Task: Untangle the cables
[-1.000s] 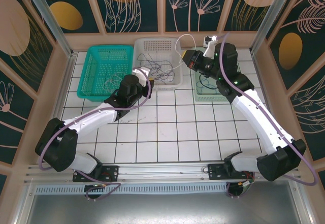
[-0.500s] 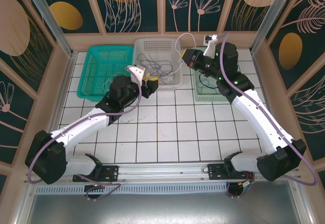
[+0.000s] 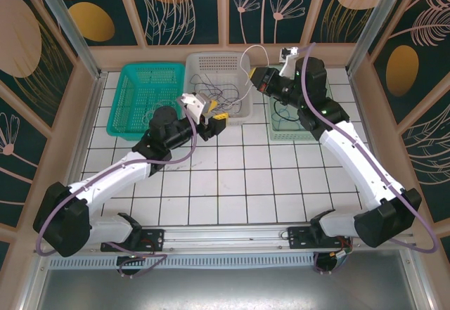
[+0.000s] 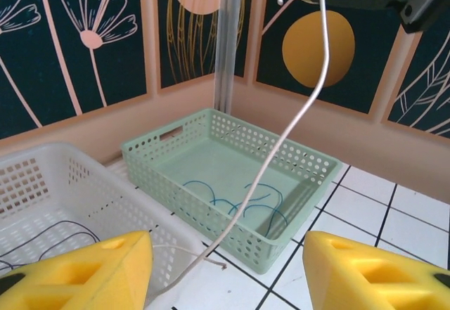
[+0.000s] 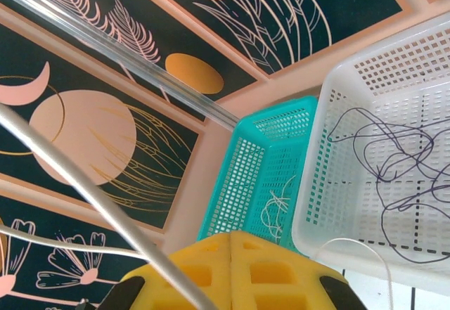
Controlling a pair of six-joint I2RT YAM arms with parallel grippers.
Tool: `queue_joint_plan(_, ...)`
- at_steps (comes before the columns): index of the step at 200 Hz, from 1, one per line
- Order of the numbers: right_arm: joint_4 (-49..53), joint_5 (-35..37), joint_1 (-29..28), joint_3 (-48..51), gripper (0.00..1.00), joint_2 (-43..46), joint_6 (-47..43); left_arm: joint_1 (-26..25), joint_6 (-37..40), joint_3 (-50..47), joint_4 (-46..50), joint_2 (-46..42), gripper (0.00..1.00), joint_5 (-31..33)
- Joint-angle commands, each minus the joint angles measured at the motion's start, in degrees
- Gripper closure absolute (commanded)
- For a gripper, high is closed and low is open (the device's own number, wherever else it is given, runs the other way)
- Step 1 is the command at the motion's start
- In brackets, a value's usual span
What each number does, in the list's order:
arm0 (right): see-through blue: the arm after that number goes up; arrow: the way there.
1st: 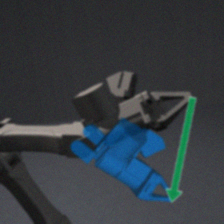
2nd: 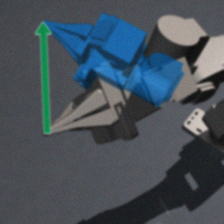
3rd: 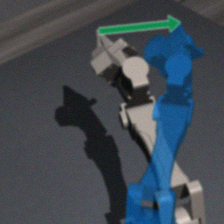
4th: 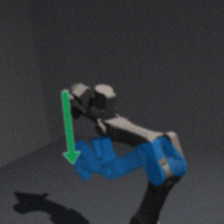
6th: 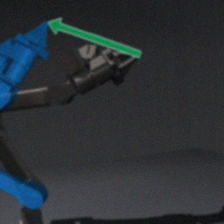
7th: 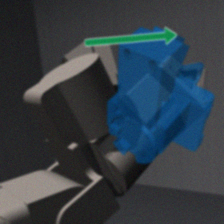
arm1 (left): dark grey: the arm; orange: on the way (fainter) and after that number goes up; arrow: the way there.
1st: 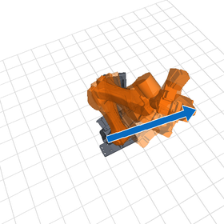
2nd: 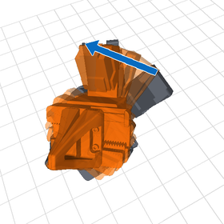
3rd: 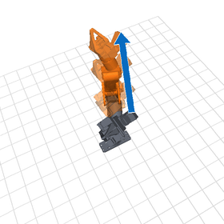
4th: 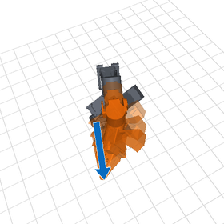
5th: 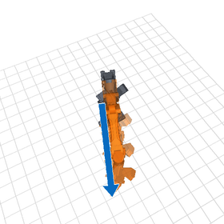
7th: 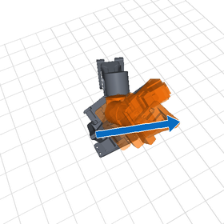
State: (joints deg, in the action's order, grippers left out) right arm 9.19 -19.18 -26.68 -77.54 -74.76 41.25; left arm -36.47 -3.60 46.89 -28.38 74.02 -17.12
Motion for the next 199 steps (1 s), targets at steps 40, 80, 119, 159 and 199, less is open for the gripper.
queue_joint_plan(40,-1.91,-1.35,-1.51,-4.27,1.0,-1.35,0.01,-0.97,11.11,1.64,-5.78,6.7,0.38,10.22)
queue_joint_plan(80,-2.25,-1.39,-1.89,-3.95,1.0,-1.13,0.75,-0.97,11.81,2.85,-13.81,11.15,0.38,14.97)
queue_joint_plan(119,-2.08,-1.57,-2.15,-3.43,1.0,-1.1,0.89,-1.05,9.65,2.53,-22.39,13.78,0.41,17.35)
queue_joint_plan(159,-3.32,-2.1,-2.24,-2.57,1.0,-0.82,1.45,-1.04,8.01,4.29,-25.38,16.9,0.59,17.13)
queue_joint_plan(199,-2.47,-1.66,-2.45,-3.02,1.0,-0.31,0.73,-1.04,7.03,5.53,-24.15,19.92,0.73,16.41)
